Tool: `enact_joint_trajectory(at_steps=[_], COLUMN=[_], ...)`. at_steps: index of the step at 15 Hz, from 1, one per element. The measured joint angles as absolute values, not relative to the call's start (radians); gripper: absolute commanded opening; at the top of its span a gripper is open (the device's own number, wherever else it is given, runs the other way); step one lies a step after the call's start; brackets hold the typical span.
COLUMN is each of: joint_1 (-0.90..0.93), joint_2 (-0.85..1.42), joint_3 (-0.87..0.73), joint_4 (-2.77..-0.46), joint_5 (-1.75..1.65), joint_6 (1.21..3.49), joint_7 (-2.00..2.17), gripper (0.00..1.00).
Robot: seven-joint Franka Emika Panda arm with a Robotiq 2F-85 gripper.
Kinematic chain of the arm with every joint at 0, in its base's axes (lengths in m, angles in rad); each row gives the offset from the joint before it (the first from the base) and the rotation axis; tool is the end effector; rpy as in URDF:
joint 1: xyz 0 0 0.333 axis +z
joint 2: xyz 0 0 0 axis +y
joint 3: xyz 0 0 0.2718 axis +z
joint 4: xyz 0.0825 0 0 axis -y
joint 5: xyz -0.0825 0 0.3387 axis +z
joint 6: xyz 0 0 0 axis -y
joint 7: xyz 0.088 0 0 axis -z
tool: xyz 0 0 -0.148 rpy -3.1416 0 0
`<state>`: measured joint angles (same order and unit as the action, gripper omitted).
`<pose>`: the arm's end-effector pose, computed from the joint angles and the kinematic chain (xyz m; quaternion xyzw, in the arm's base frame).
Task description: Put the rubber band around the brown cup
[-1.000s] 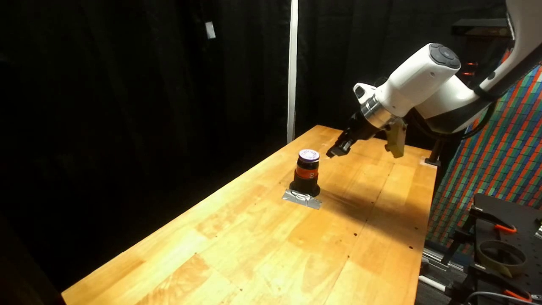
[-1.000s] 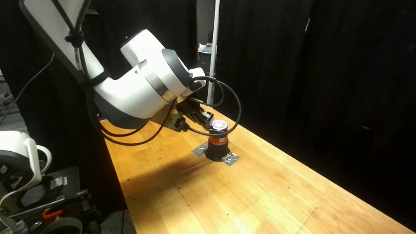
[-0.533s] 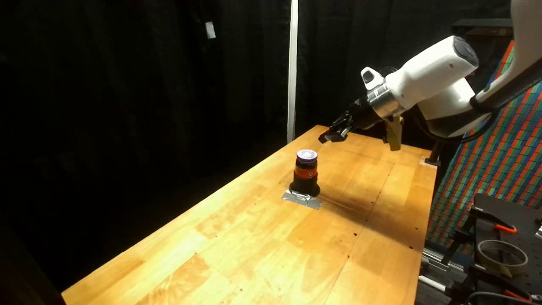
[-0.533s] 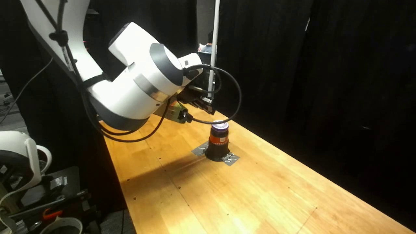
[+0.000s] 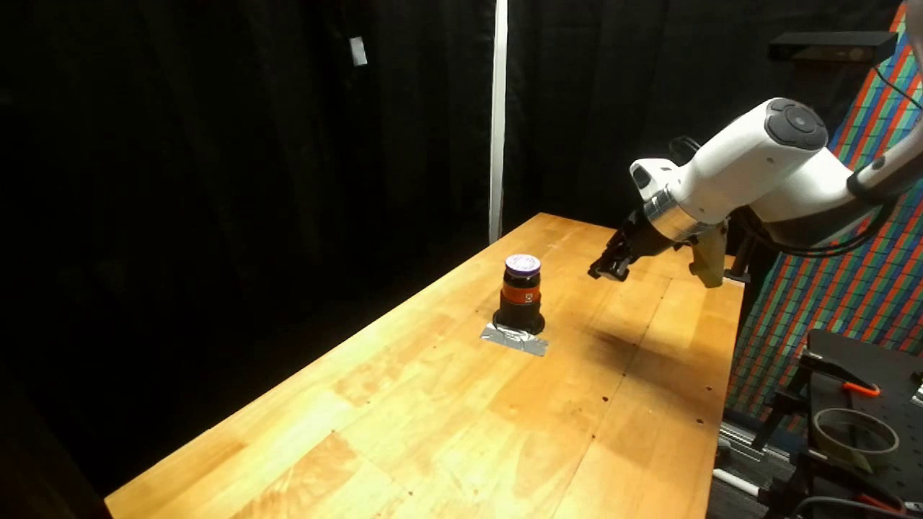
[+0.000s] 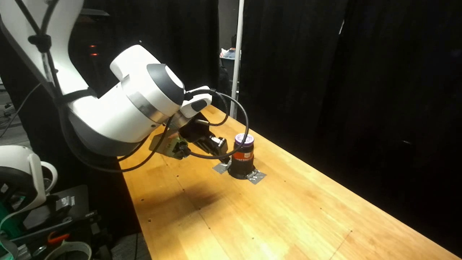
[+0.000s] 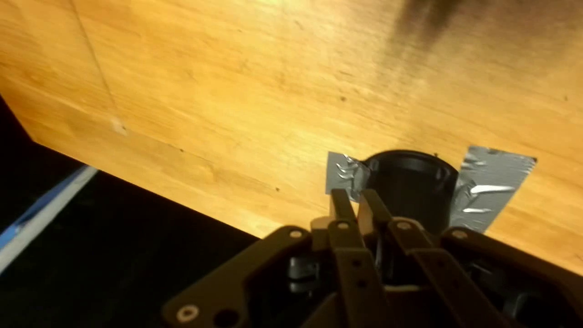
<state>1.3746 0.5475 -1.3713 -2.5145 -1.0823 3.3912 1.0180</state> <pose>0.4578 0.0711 0.2138 0.9337 0.1545 0.2851 0.1516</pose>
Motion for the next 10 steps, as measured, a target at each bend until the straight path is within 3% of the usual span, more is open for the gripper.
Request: enact_joint_trajectory(at_steps=[6, 7, 9, 10], joint_1=[1.445, 1.479, 1.539, 1.564], joint_2=[0.223, 0.168, 0.07, 0.024], joint_3=[-1.369, -1.378, -1.384, -1.382], joint_4=[-2.527, -2.509, -2.453, -2.415], joint_5=[-0.959, -0.923, -0.876, -0.859], joint_6=[2.922, 2.841, 2.689, 2.611], joint_7=[0.792, 0.751, 0.701, 0.684], gripper=[0.13, 0.38, 0.41, 0.47])
